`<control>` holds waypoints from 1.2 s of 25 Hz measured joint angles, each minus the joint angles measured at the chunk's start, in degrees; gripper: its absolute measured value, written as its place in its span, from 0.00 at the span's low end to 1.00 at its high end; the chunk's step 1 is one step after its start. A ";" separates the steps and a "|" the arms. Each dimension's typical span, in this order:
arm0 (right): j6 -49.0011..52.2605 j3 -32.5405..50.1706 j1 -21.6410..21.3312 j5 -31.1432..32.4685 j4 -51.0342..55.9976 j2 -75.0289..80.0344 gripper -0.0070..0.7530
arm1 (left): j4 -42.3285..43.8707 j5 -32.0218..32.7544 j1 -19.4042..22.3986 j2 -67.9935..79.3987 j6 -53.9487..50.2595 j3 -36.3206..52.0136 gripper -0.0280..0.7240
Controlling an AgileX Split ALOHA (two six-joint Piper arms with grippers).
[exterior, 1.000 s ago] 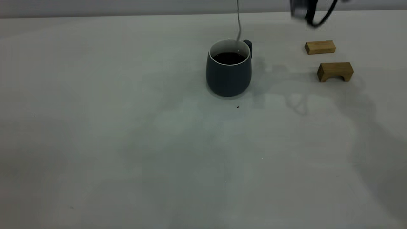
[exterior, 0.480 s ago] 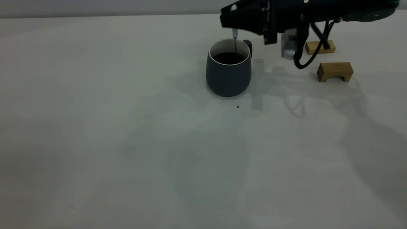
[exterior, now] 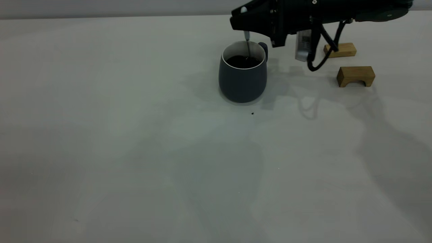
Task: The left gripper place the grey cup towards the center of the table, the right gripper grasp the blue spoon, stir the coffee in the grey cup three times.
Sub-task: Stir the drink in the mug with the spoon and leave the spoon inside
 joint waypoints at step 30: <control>-1.05 -0.07 -2.01 4.20 -4.96 0.17 0.18 | 0.04 0.00 0.00 0.00 0.00 0.00 0.82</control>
